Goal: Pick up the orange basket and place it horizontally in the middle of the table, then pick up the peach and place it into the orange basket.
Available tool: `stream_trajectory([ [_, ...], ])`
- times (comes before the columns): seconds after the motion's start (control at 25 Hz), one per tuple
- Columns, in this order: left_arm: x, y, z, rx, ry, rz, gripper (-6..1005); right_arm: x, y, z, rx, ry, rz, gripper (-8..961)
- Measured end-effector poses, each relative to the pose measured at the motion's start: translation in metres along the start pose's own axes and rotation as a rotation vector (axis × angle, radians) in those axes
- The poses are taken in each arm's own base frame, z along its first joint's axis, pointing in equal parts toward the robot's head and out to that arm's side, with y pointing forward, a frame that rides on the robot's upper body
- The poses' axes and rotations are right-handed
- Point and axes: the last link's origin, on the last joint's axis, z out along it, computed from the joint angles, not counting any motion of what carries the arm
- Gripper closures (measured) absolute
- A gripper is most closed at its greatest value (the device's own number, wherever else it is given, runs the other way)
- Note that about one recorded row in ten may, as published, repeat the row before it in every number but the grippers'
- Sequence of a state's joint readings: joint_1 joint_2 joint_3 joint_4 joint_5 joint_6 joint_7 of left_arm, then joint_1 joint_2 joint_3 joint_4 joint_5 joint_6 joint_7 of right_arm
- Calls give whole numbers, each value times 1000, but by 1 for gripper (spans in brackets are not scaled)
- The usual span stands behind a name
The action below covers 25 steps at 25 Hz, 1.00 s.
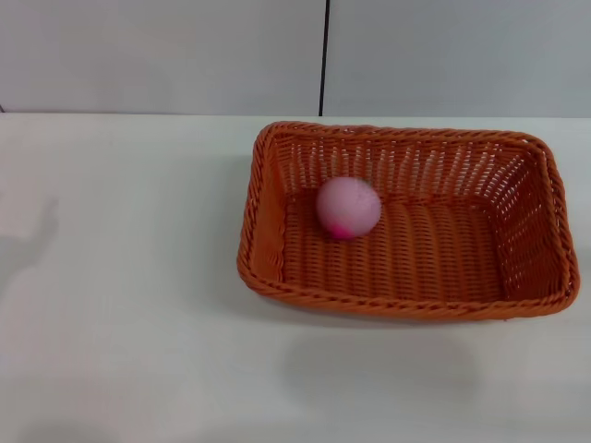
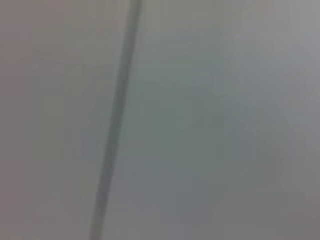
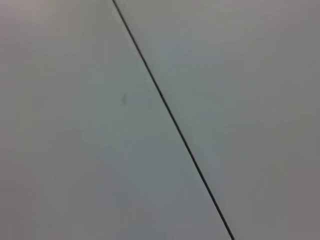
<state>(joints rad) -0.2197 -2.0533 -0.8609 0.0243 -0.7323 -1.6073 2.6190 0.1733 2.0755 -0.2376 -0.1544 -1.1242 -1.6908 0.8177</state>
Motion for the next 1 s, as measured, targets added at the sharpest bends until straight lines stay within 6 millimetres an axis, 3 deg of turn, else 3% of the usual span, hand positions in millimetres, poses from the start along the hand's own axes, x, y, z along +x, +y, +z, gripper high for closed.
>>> stream_trajectory([
  [0.16,7,-28,-13,93,-23,54,170,10,9,1,-2,7,-108,388],
  [0.32,11,-38,-12,117,-19,73,170,17,17,8,-19,9,-145,388],
  [0.64,14,-33,0,158,49,51,170,28,16,29,-5,62,-71,389],
  [1.0,10,-26,7,164,57,31,170,28,17,33,-14,56,-69,388],
])
